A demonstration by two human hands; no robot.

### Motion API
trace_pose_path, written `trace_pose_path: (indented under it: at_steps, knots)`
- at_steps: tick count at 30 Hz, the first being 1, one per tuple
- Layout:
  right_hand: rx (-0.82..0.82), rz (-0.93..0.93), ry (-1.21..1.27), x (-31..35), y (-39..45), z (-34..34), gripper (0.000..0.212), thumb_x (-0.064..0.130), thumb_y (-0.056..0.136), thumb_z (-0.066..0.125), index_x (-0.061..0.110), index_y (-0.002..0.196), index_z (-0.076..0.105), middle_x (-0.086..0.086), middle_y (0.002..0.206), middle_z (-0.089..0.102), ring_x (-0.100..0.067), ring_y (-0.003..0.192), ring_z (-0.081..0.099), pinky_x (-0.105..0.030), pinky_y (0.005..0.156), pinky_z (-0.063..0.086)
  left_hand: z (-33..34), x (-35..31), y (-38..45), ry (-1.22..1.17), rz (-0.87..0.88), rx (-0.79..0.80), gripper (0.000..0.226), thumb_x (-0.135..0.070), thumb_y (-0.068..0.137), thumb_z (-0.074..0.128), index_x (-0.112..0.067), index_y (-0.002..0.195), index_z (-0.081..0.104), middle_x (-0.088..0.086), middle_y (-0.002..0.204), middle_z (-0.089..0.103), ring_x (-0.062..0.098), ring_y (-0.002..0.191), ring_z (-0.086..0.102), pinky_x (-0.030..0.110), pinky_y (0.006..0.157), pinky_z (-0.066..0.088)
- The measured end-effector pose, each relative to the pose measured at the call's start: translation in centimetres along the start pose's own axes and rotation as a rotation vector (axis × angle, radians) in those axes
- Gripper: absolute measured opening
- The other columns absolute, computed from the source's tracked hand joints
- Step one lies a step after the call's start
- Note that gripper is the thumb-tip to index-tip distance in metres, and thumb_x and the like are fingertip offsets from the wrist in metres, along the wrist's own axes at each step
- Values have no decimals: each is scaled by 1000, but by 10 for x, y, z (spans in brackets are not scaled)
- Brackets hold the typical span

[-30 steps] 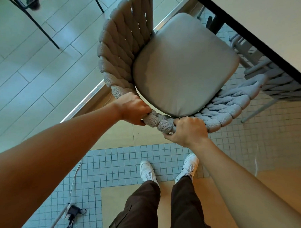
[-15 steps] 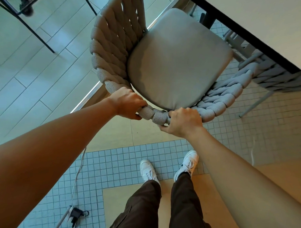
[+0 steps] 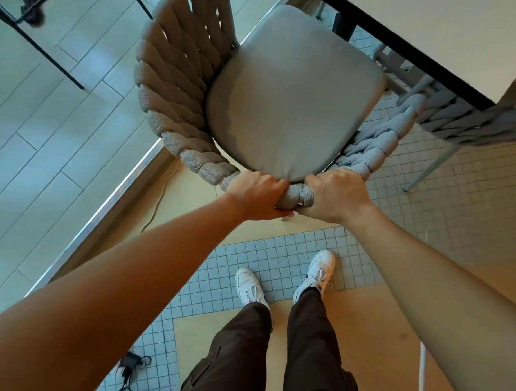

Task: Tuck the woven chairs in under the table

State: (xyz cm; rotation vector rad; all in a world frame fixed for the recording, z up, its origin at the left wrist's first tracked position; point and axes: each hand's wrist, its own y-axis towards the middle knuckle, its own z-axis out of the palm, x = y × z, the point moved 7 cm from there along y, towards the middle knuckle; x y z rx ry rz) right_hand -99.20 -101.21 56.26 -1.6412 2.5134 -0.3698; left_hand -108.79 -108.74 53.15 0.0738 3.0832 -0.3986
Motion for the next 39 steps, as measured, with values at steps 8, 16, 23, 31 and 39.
trace_pose_path:
  at_steps: [8, 16, 23, 31, 39]
  knots:
    - [104, -44, -47, -8, 14, 10, 58, 76, 76, 55, 24, 100, 63, 1, 92, 73, -28, 84, 69, -41, 76, 52, 0, 5, 3, 34, 34, -72, 58, -75, 85, 52, -24, 109, 67, -1, 81, 74, 28, 69, 70, 31, 56, 41]
    - [81, -56, -49, -8, 15, 13, 58, 76, 78, 53, 24, 100, 61, 2, 93, 71, -27, 83, 69, -35, 66, 41, -6, 6, 0, 6, -17, -85, 57, -73, 85, 53, -29, 118, 65, -3, 87, 75, 27, 73, 71, 33, 58, 46]
    - [165, -105, 44, -8, 9, 11, 56, 67, 80, 61, 21, 111, 57, -1, 106, 71, -29, 97, 66, -38, 75, 43, -14, 4, -6, -135, -100, -79, 70, -88, 80, 41, -34, 121, 61, -8, 93, 73, 19, 71, 69, 29, 57, 51]
    - [351, -256, 158, -17, -31, 0, 104, 63, 82, 61, 17, 162, 11, -7, 166, 22, -28, 154, 12, -49, 125, 7, -24, -11, -20, -173, -377, -73, 88, -89, 87, 11, -31, 127, 64, -2, 116, 71, 22, 107, 65, 40, 93, 48]
    - [478, -191, 94, -25, -55, -41, 98, 73, 81, 54, 27, 160, 19, -3, 168, 21, -28, 153, 17, -60, 114, 31, -58, -28, -27, -215, -465, 63, 105, -98, 76, 6, -29, 139, 55, 2, 132, 64, 27, 115, 63, 40, 82, 51]
